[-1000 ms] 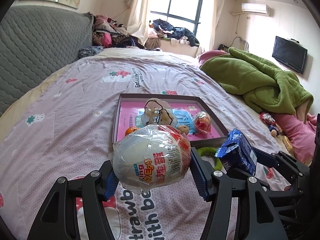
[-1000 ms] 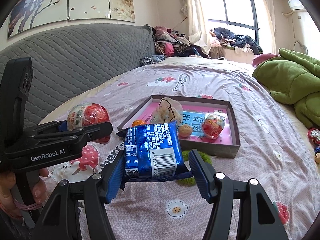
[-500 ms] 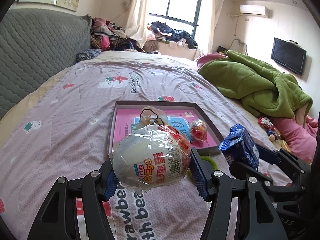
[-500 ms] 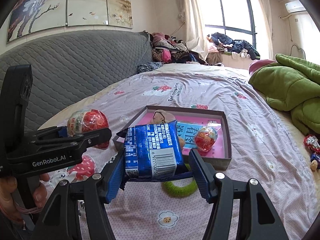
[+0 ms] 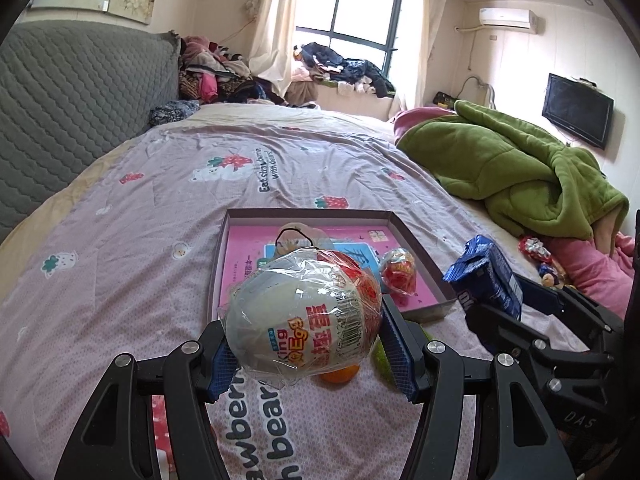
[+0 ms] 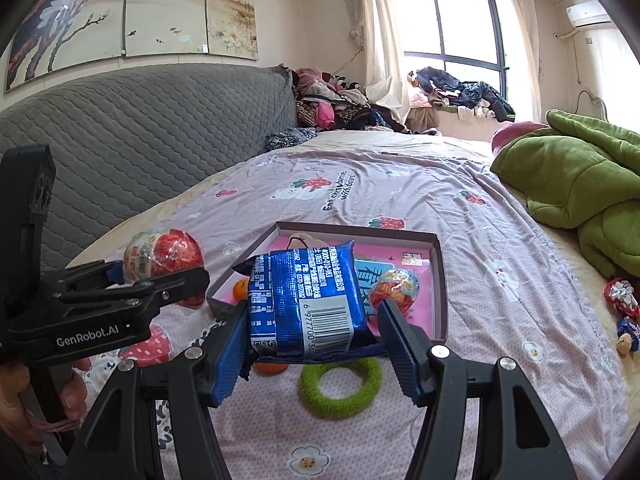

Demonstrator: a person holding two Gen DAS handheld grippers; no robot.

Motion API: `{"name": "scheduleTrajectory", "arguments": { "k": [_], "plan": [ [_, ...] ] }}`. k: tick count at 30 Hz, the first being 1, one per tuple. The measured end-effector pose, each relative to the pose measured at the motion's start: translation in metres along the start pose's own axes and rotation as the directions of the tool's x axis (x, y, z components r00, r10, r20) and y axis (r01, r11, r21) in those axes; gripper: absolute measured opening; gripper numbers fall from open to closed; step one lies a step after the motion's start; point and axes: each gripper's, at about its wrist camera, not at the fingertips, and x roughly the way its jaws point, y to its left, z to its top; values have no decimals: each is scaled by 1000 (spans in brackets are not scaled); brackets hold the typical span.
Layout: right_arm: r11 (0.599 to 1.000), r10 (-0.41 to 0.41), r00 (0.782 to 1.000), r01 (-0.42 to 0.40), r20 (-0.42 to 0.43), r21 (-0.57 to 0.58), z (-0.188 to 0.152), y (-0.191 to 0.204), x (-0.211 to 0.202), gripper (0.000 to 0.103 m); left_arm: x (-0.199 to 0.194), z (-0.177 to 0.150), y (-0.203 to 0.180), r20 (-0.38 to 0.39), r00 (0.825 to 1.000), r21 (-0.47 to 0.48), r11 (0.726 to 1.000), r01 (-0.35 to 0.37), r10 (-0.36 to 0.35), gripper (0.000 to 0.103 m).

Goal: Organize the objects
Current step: 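Lift the Kinder egg in the left tool over the tray while the right tool carries the biscuit pack, then lower the Kinder egg into the tray and open the left tool while the right tool releases the biscuit pack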

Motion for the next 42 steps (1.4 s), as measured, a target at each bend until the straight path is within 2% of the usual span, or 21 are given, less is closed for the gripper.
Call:
{"name": "scheduleTrajectory", "arguments": {
  "k": [17, 33, 42],
  "plan": [
    [1000, 17, 998, -16, 58, -22, 40, -12, 14, 63, 23, 15, 10, -10, 999, -12, 999, -42, 42, 65],
    [1000, -11, 996, 13, 84, -23, 57, -31, 30, 63, 52, 48, 19, 2, 997, 7, 997, -83, 83, 65],
    [998, -33, 996, 37, 79, -47, 62, -38, 59, 63, 84, 62, 32, -30, 994, 0, 994, -107, 107, 65]
  ]
}}
